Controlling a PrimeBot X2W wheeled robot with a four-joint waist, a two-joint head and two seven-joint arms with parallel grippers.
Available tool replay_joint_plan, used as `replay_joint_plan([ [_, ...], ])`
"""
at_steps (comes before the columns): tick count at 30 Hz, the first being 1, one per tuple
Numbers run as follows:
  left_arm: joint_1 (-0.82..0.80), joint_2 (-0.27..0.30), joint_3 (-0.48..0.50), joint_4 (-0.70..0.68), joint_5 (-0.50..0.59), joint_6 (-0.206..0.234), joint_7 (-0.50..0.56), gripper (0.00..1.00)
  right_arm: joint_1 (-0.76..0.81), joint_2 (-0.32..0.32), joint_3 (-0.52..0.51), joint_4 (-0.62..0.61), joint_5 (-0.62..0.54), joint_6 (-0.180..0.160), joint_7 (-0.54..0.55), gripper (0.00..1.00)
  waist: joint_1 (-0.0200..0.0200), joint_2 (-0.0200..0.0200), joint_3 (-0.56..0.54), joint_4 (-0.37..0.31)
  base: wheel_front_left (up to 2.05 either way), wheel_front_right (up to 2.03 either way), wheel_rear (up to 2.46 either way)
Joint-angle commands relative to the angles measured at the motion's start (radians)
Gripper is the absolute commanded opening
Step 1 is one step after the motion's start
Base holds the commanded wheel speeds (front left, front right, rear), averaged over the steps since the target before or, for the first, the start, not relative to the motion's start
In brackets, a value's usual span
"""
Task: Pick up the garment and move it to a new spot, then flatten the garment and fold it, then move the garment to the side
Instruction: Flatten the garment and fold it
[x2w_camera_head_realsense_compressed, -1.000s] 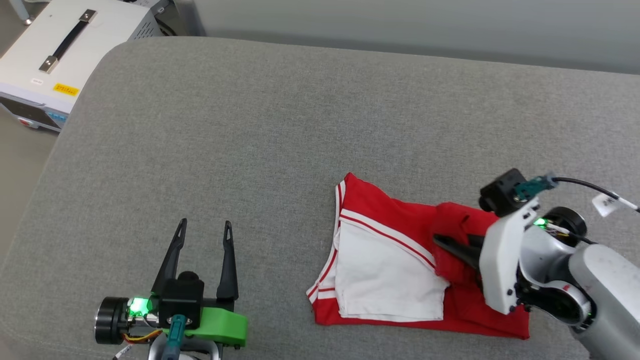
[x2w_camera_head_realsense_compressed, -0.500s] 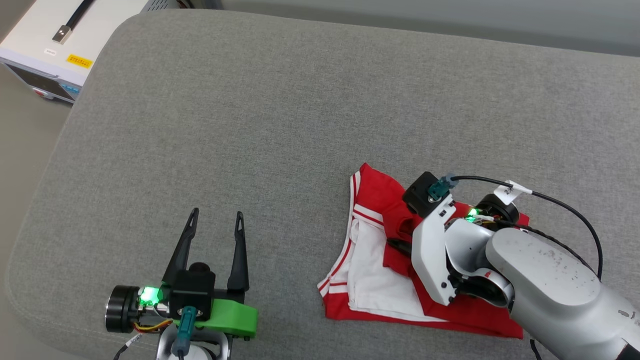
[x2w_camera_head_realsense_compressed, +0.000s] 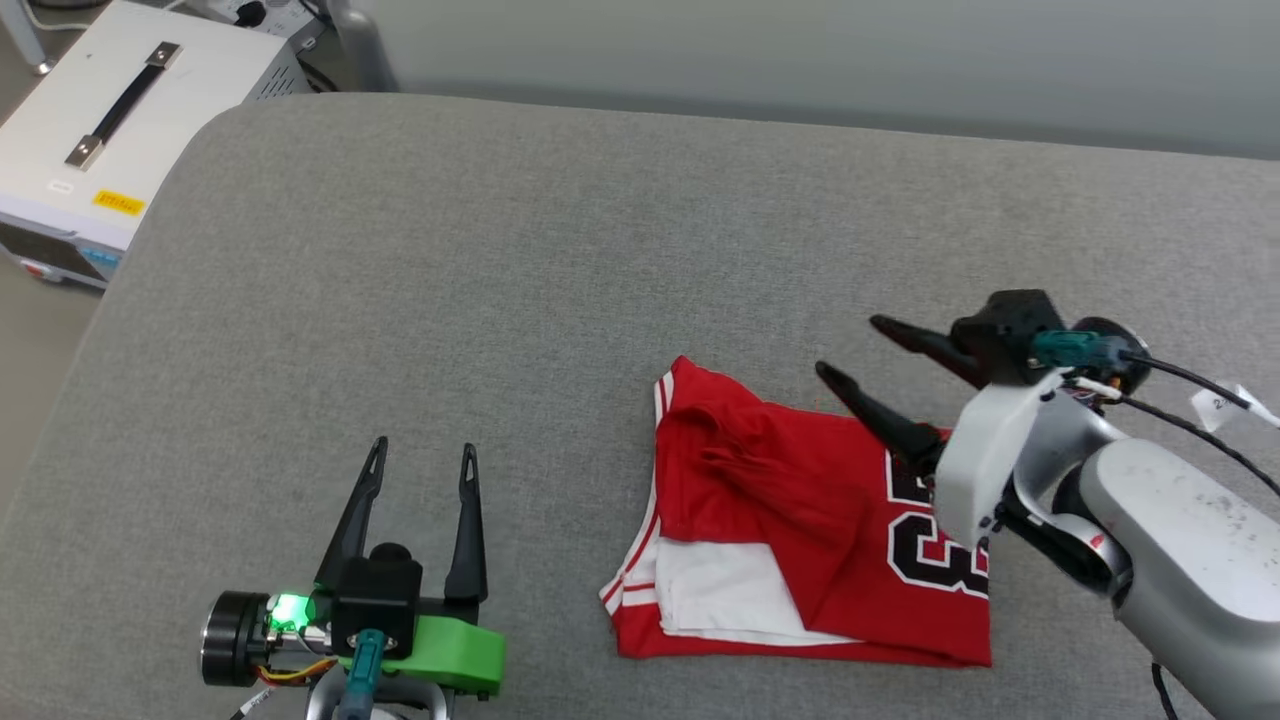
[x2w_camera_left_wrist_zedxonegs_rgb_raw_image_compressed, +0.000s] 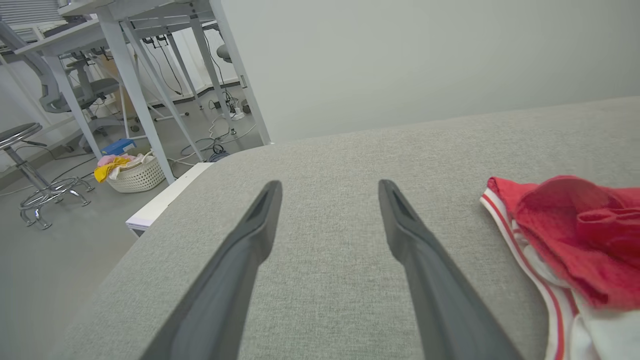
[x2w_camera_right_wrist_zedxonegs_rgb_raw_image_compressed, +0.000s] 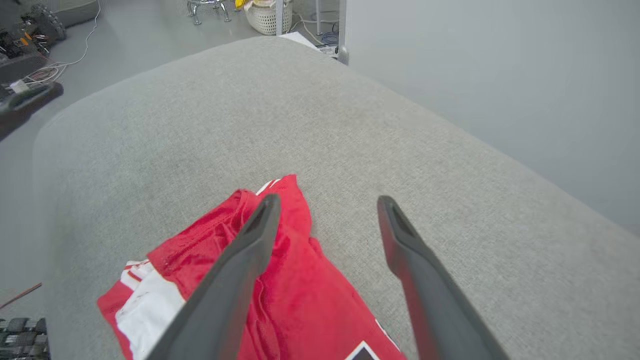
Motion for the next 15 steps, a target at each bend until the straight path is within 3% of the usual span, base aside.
replay_joint_plan([
  [1, 0.013, 0.009, 0.002, -0.001, 0.001, 0.003, -0.006, 1.00, 0.029, -0.002, -0.039, -0.007, -0.038, -0.001, -0.037, 1.00, 0.0000, 0.0000, -0.029, -0.034, 0.00, 0.00, 0.00],
  [8, 0.033, 0.020, 0.008, -0.002, -0.001, 0.004, -0.006, 1.00, 0.170, 0.050, -0.288, -0.024, -0.237, -0.001, -0.192, 1.00, 0.0000, 0.0000, -0.065, -0.074, 0.00, 0.00, 0.00],
  [12, 0.047, 0.023, 0.008, -0.009, -0.004, 0.001, -0.006, 1.00, 0.294, 0.133, -0.505, -0.039, -0.383, -0.001, -0.284, 1.00, 0.0000, 0.0000, -0.097, -0.093, 0.00, 0.00, 0.00],
  [15, 0.057, 0.026, 0.010, -0.012, -0.006, -0.001, -0.006, 1.00, 0.372, 0.197, -0.613, -0.066, -0.454, -0.001, -0.309, 1.00, 0.0000, 0.0000, -0.113, -0.098, 0.00, 0.00, 0.00],
])
